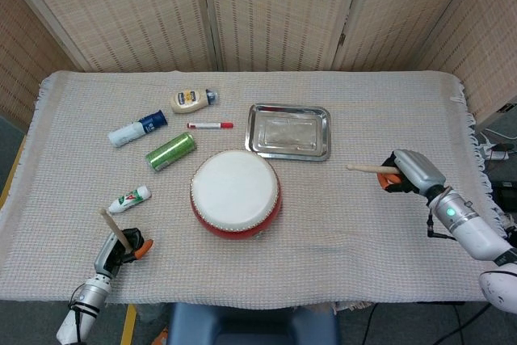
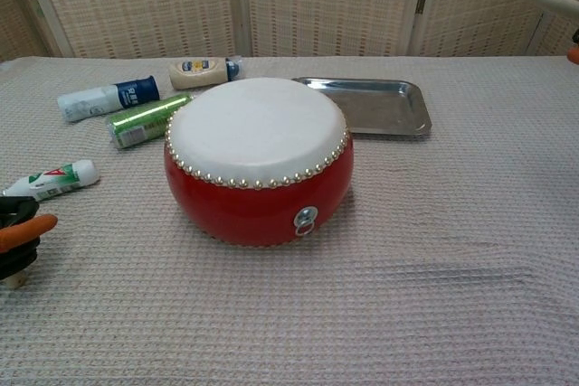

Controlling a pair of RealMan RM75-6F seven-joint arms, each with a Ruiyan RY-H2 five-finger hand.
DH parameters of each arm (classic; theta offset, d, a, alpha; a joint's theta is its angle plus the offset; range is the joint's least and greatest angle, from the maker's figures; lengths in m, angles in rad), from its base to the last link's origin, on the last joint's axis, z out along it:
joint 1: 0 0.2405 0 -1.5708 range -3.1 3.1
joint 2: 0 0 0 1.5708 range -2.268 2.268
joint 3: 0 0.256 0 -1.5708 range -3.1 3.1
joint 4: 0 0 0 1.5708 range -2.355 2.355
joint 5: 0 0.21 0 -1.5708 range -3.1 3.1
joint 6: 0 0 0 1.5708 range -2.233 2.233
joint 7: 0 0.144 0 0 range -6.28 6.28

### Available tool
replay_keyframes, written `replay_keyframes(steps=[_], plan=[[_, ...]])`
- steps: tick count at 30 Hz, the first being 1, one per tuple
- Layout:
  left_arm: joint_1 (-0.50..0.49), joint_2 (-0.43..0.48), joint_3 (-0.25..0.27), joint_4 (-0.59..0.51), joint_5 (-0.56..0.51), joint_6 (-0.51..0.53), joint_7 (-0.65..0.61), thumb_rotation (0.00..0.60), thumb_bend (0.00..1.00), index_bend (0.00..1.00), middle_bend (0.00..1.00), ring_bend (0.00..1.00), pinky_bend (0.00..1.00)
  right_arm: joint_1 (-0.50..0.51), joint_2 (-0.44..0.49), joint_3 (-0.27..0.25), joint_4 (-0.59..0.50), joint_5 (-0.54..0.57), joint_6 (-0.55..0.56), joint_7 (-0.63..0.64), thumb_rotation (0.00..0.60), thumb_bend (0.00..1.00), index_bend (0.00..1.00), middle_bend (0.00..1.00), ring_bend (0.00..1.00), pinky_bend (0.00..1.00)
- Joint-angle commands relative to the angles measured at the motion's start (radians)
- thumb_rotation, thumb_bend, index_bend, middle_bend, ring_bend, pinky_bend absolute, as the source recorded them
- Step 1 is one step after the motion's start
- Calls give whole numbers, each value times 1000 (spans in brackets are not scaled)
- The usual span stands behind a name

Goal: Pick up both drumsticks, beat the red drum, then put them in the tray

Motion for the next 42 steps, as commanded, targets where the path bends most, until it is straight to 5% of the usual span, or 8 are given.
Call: replay_keyframes(steps=[1, 13, 22, 32, 42], plan=[[-1, -4, 1, 8, 0, 0, 3, 600, 390, 842, 962, 914, 947, 0, 1, 1, -1, 0, 2, 0, 600, 1000, 1000, 1000, 1000, 1000], [1, -25, -10, 50, -19, 10, 94, 600, 626, 975, 1000, 1000, 1000, -1, 5, 2, -8, -2, 6, -2, 600, 1000, 1000, 1000, 1000, 1000], [-14, 58, -21, 15, 6, 51, 290, 600, 705, 1000, 1000, 1000, 1000, 3, 2, -29, -10, -1, -38, -42, 600, 1000, 1000, 1000, 1000, 1000], [-66, 260, -54, -128, 38, 73, 626, 600, 703, 1000, 1000, 1000, 1000, 78, -12, -31, -29, 16, -128, -180, 600, 1000, 1000, 1000, 1000, 1000], [-192, 354, -135, -190, 22, 2, 1066, 600, 700, 1000, 1000, 1000, 1000, 271, -141, -5, -15, 224, -251, -445, 600, 1000, 1000, 1000, 1000, 1000]])
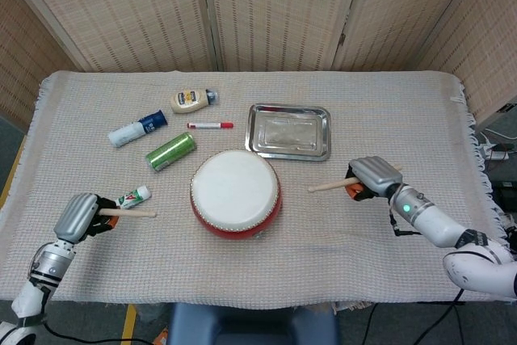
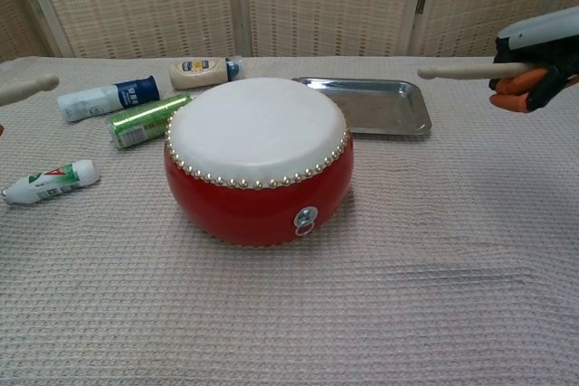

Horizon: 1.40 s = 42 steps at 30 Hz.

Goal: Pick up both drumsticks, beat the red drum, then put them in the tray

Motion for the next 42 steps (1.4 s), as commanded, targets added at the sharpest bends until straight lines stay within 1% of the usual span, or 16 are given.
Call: replay_keyframes(steps=[1, 4, 8, 11, 13, 15, 19, 21, 23, 25, 26, 29, 33, 37, 40, 42], plan=[[-77, 35, -52, -29, -20, -46, 191, 600, 700, 1000, 1000, 1000, 1000, 90, -81, 4, 28, 103, -37, -118, 600, 1000, 1000, 1000, 1000, 1000], [-104, 25, -73, -39, -48, -69, 247, 600, 701, 1000, 1000, 1000, 1000, 148, -126, -7, 47, 194, -35, -193, 600, 1000, 1000, 1000, 1000, 1000], [-146, 29, -88, -63, -86, -127, 321, 600, 700, 1000, 1000, 1000, 1000, 224, -181, -50, 75, 310, 10, -332, 600, 1000, 1000, 1000, 1000, 1000], [-178, 23, -106, -87, -121, -157, 397, 600, 700, 1000, 1000, 1000, 1000, 278, -228, -95, 79, 410, 89, -467, 600, 1000, 1000, 1000, 1000, 1000], [-192, 20, -115, -104, -140, -170, 417, 600, 700, 1000, 1000, 1000, 1000, 299, -252, -114, 71, 465, 141, -536, 600, 1000, 1000, 1000, 1000, 1000], [-196, 20, -117, -110, -146, -174, 421, 600, 699, 1000, 1000, 1000, 1000, 305, -257, -119, 67, 485, 156, -554, 600, 1000, 1000, 1000, 1000, 1000], [-240, 22, -143, -147, -207, -220, 503, 600, 694, 1000, 1000, 1000, 1000, 354, -329, -152, 69, 584, 306, -752, 600, 1000, 1000, 1000, 1000, 1000], [-253, 13, -150, -155, -235, -229, 530, 600, 691, 1000, 1000, 1000, 1000, 370, -350, -159, 65, 630, 342, -817, 600, 1000, 1000, 1000, 1000, 1000], [-267, -6, -154, -152, -261, -235, 566, 600, 691, 1000, 1000, 1000, 1000, 386, -361, -154, 50, 679, 362, -862, 600, 1000, 1000, 1000, 1000, 1000], [-280, -31, -154, -139, -278, -233, 603, 600, 691, 1000, 1000, 1000, 1000, 392, -355, -133, 28, 701, 372, -864, 600, 1000, 1000, 1000, 1000, 1000], [-288, -49, -154, -129, -291, -234, 627, 600, 691, 1000, 1000, 1000, 1000, 392, -345, -114, 10, 705, 376, -852, 600, 1000, 1000, 1000, 1000, 1000], [-310, -95, -150, -100, -323, -238, 685, 600, 692, 1000, 1000, 1000, 1000, 386, -309, -78, -32, 700, 375, -820, 600, 1000, 1000, 1000, 1000, 1000], [-333, -146, -141, -72, -361, -250, 745, 600, 691, 1000, 1000, 1000, 1000, 381, -275, -54, -63, 696, 368, -797, 600, 1000, 1000, 1000, 1000, 1000], [-350, -180, -127, -43, -394, -266, 794, 600, 691, 1000, 1000, 1000, 1000, 383, -278, -60, -52, 702, 357, -807, 600, 1000, 1000, 1000, 1000, 1000], [-354, -181, -125, -40, -404, -252, 819, 600, 692, 1000, 1000, 1000, 1000, 388, -300, -82, -29, 711, 350, -836, 600, 1000, 1000, 1000, 1000, 1000], [-348, -166, -138, -61, -402, -227, 803, 600, 692, 999, 1000, 1000, 1000, 392, -321, -107, -8, 719, 348, -867, 600, 1000, 1000, 1000, 1000, 1000]])
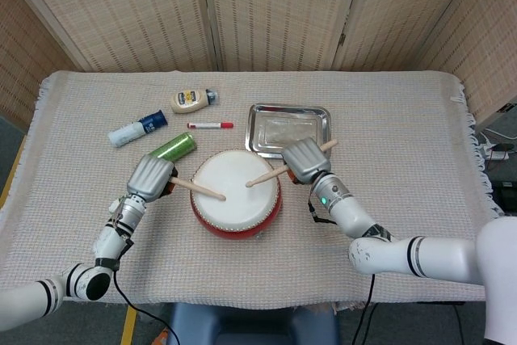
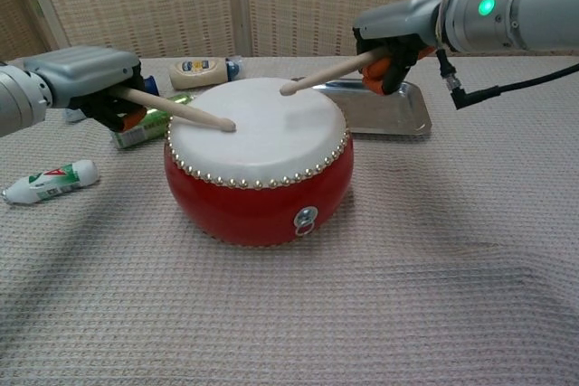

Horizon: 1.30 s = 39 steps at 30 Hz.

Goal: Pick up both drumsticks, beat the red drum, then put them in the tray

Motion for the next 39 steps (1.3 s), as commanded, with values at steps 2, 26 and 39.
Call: replay_keyframes(steps=[2, 26, 39], plan=[[12, 32, -24, -43, 5, 49, -43, 600, 691, 999, 1000, 1000, 1000, 10, -43, -47, 43, 26, -4, -61, 600, 1000, 1000, 1000, 1000, 1000], [10, 55, -26, -77, -17, 88, -71, 600, 691, 996, 1000, 1000, 1000, -13, -60, -40, 56, -6, 21, -88, 600, 1000, 1000, 1000, 1000, 1000], [-21, -13, 28, -2, -46, 23, -12, 600, 691, 994, 1000, 1000, 1000, -36, 38, 54, -81, -53, 50, -5, 600, 1000, 1000, 1000, 1000, 1000]])
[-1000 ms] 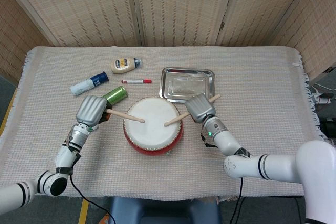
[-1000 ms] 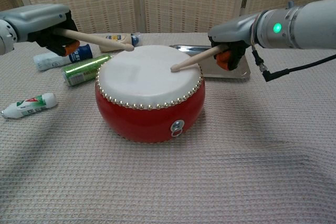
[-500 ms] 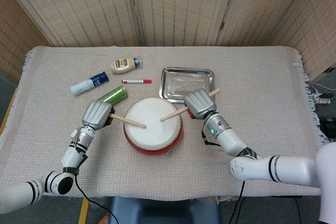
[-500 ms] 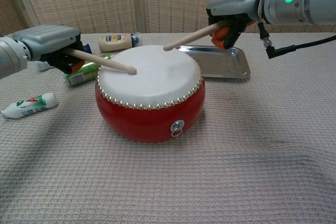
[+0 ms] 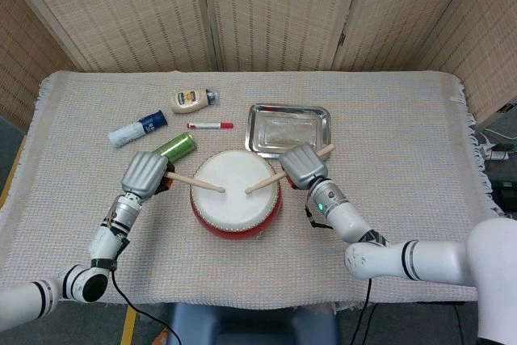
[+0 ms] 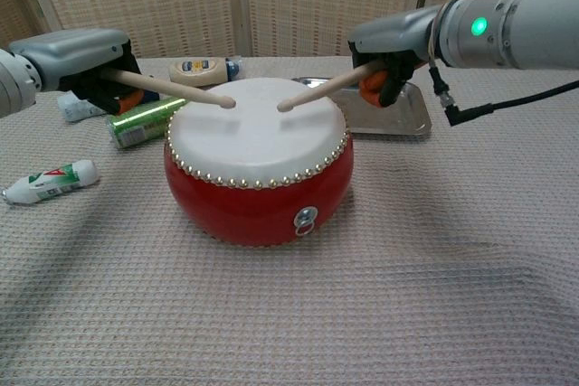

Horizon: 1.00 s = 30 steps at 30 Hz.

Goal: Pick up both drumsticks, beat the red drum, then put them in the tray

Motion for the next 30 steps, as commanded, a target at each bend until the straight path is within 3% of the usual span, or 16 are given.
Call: replay_keyframes(steps=[1, 4, 12, 17, 23, 26, 30], plan=[[-19, -47, 34, 63, -6, -18, 67, 600, 692, 994, 1000, 1000, 1000, -14, 60, 35, -60, -35, 11, 39, 600, 1000, 1000, 1000, 1000, 1000], [-20, -53, 33, 67, -19, -1, 104, 600, 689, 992, 1000, 1000, 1000, -15, 52, 24, -49, -24, 3, 32, 600, 1000, 1000, 1000, 1000, 1000], [5, 35, -12, -54, 12, 71, 46, 600, 689, 989, 1000, 1000, 1000, 11, -70, -60, 80, 32, -3, -88, 600, 1000, 1000, 1000, 1000, 1000], [-2, 30, -4, -56, -6, 43, 45, 600, 689, 989, 1000, 1000, 1000, 0, -36, -2, 22, 7, 20, -32, 600, 1000, 1000, 1000, 1000, 1000], [-31, -47, 33, 39, -30, -6, 108, 600, 690, 989, 1000, 1000, 1000, -21, 56, 42, -69, -33, 44, 16, 600, 1000, 1000, 1000, 1000, 1000], [-39, -69, 35, 69, -48, -14, 129, 600, 690, 989, 1000, 1000, 1000, -25, 63, 41, -68, -29, 42, 17, 600, 1000, 1000, 1000, 1000, 1000], [-25, -42, 5, 30, -37, 30, 86, 600, 689, 987, 1000, 1000, 1000, -16, 16, 5, -4, 2, 14, -18, 600, 1000, 1000, 1000, 1000, 1000]])
